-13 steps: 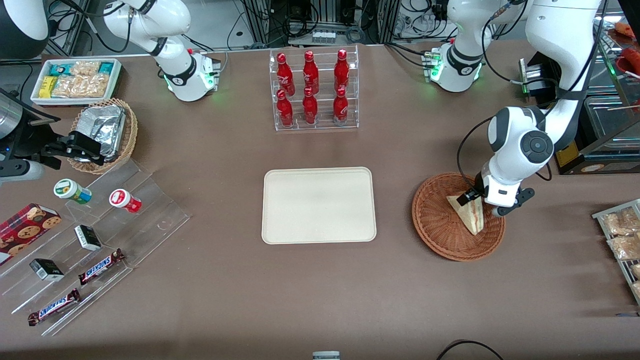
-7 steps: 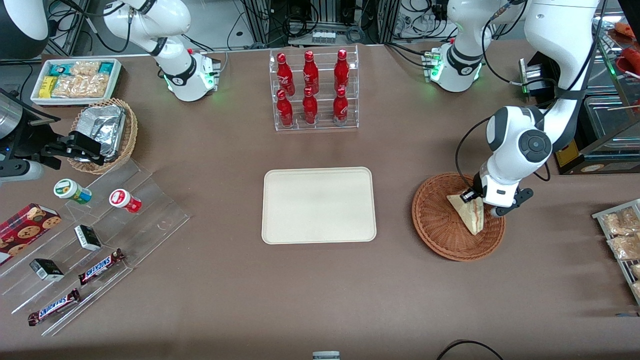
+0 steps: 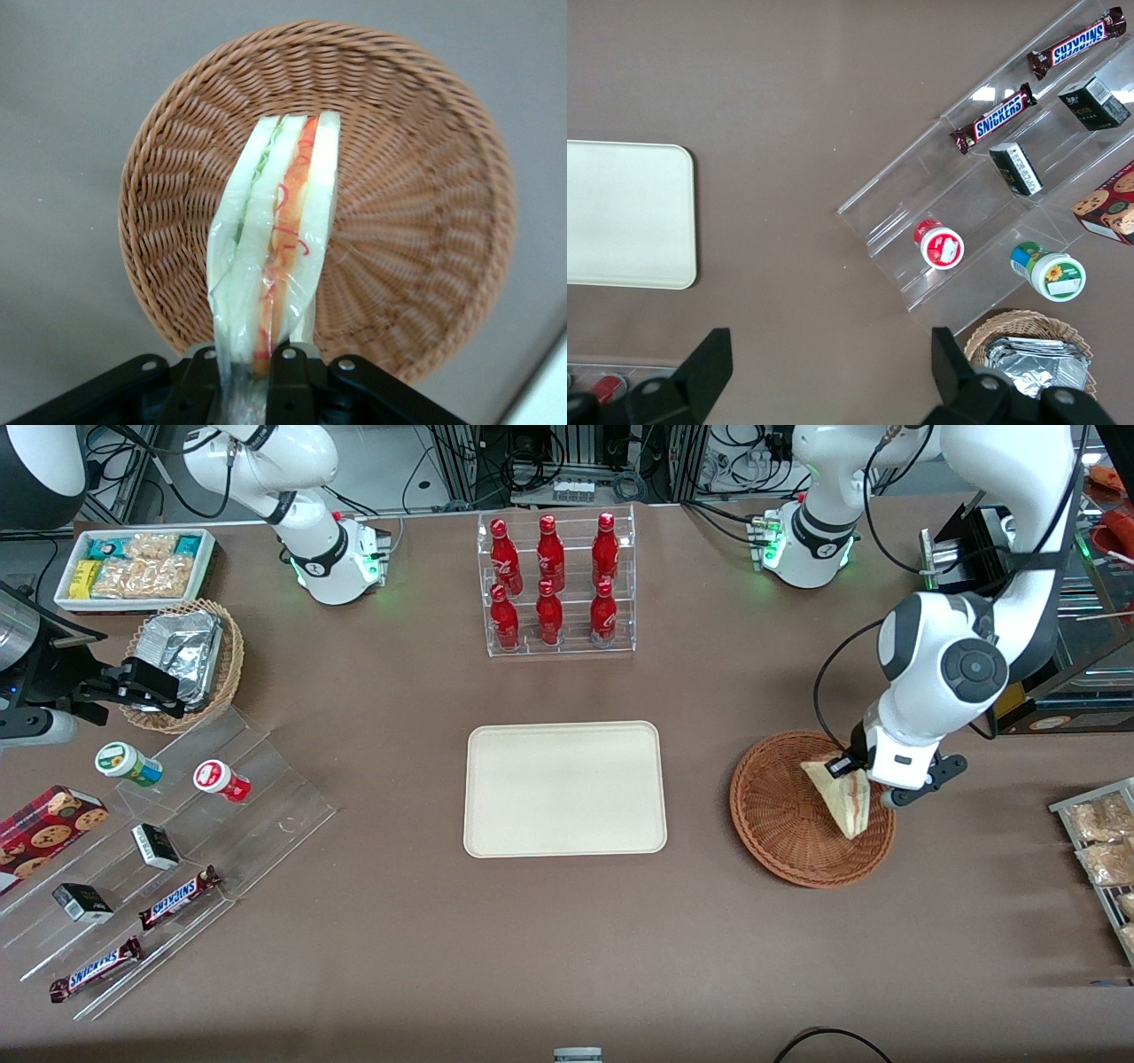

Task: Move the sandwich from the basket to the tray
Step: 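Lift the sandwich and carry it over the cream tray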

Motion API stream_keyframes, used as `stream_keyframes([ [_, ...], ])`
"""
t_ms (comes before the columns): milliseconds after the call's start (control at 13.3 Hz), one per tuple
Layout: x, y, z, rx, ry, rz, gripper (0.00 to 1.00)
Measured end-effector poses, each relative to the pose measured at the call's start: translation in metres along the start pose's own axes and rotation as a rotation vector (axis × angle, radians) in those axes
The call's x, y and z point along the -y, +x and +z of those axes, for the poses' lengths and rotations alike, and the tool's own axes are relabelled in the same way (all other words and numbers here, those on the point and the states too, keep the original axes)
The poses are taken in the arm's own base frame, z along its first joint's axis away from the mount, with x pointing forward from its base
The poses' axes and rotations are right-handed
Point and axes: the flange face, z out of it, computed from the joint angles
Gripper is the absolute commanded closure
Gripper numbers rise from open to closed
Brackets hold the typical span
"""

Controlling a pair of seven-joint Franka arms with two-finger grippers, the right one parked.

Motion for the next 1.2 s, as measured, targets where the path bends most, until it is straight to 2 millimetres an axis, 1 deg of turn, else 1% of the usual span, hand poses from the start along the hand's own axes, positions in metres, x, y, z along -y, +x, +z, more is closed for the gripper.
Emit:
stream_keyframes([
  [225,-0.016,-0.010,-0.030,-0.017,0.005,0.040,1.00],
  [450,-0.043,-0.025,-0.044,-0.026,0.000,0.097,1.00],
  [825,-0.096,-0.073,-0.052,-0.037,-0.016,0.221,1.00],
  [1200,-0.144,-0.127,-0.062,-0.048,-0.037,0.263,1.00],
])
